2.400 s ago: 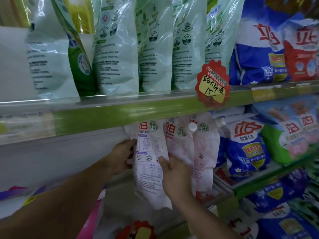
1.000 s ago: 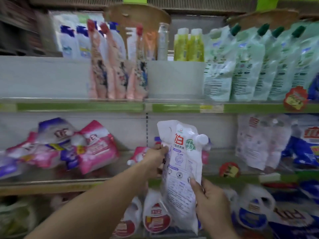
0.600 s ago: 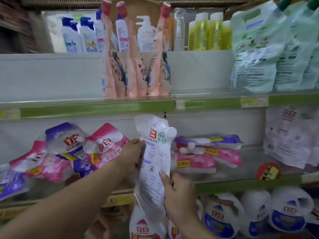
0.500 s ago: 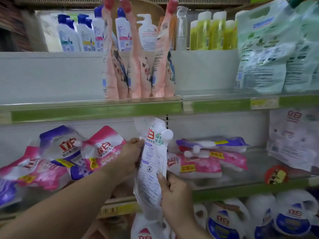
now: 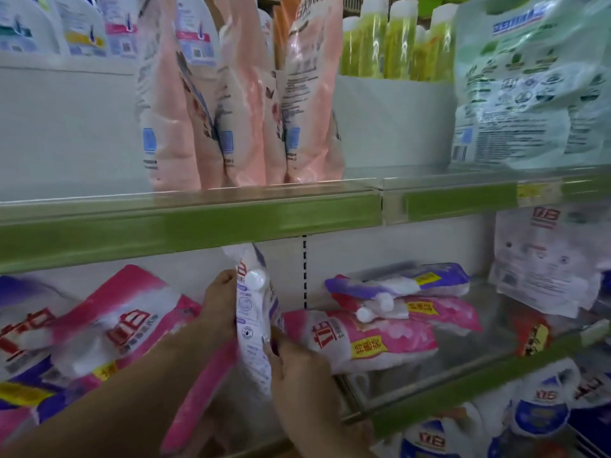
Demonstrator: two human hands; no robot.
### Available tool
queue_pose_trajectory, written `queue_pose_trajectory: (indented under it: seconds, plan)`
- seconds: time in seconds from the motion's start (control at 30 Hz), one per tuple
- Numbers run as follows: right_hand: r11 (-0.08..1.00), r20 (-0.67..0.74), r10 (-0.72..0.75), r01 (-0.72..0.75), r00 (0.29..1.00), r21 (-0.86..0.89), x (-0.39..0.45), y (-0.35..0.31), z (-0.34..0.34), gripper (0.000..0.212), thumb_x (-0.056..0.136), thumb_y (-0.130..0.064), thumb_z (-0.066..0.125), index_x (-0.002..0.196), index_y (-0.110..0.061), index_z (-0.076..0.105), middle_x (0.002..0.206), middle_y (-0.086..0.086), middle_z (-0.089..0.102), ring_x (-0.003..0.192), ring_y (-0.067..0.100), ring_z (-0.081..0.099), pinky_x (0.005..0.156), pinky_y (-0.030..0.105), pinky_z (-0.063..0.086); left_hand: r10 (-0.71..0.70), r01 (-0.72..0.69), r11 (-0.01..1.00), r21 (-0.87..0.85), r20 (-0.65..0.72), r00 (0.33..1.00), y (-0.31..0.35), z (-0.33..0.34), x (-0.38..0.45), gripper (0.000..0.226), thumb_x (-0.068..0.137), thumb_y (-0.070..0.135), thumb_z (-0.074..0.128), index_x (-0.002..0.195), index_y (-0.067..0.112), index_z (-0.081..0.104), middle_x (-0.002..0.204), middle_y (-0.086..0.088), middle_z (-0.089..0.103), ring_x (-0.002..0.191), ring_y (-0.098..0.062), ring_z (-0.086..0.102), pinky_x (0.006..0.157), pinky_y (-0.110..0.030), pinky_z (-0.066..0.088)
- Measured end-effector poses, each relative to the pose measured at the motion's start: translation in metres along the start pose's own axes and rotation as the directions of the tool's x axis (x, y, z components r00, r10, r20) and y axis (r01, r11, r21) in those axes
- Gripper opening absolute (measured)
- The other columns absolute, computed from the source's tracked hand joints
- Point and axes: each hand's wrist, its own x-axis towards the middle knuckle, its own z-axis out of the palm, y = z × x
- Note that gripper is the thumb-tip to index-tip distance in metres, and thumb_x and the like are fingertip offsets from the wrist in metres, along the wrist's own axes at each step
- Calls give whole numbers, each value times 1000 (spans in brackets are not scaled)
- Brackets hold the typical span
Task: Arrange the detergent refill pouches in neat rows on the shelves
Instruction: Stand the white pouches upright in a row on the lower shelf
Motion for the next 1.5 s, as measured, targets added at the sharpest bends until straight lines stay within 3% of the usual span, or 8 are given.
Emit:
queue_pose_trajectory:
  seconds: [0.1,0.27,0.53,0.73,0.93,1.1,1.23,1.5]
  plan:
    - [1000,-9,9,-9,1000,13,7,5,7,33,98,-33,43,130,-32,53,111,0,70,100,20,65,82,32,51,1,0,971,-241,1,1000,-5,0,8,21,96,0,45,78,8,53,49,-2,62,41,-14,60,36,-20,48]
    - [976,163,-19,-17,986,218,2,17,-23,63,77,-62,59,134,-51,33,125,-25,56,112,-5,52,92,24,47,-23,20,986,-167,-16,1000,-18,-9,14,9,91,13,56,90,7,62,69,-9,68,59,-23,64,62,-34,49]
    - [969,-207,10,-61,978,-240,45,113,-139,50,85,-18,59,133,-12,47,131,6,53,123,22,44,100,32,37,368,-318,919,233,-215,905,-20,-9,-55,31,97,17,44,71,6,56,63,-8,54,57,-16,49,53,-26,40]
    - [758,58,-33,63,998,-649,90,179,-184,57,81,-18,56,136,-13,45,145,12,42,134,29,36,103,40,37,524,-429,779,457,-99,846,-32,29,-132,49,92,-12,47,45,2,50,36,-12,46,35,0,46,37,-5,31]
    - [645,197,-87,206,977,-736,118,212,-188,46,86,-38,50,131,-30,49,124,-2,62,114,24,55,90,33,41,458,-350,821,452,-154,876,-60,85,-150,20,89,5,63,74,17,68,58,-4,69,51,-4,63,48,-13,48]
    - [725,222,-103,226,970,-651,126,225,-201,41,84,-28,55,125,-32,55,118,-1,66,103,25,62,76,32,47,258,-224,236,946,161,953,-79,121,-120,62,83,34,59,140,26,36,138,5,44,132,-19,38,107,-32,34]
    - [827,67,-51,80,996,-557,133,232,-211,26,85,-14,50,105,-23,65,98,6,72,89,31,65,60,30,36,55,-154,-331,931,182,982,-87,125,-94,74,86,29,55,149,18,19,152,-6,31,141,-29,25,114,-47,22]
    - [991,-326,90,-116,941,-61,149,236,-232,15,92,-18,55,92,-11,68,85,22,69,80,42,61,60,35,35,85,-145,-546,825,227,970,-92,115,-77,34,98,23,35,129,16,48,128,-7,59,118,-26,53,105,-42,30]
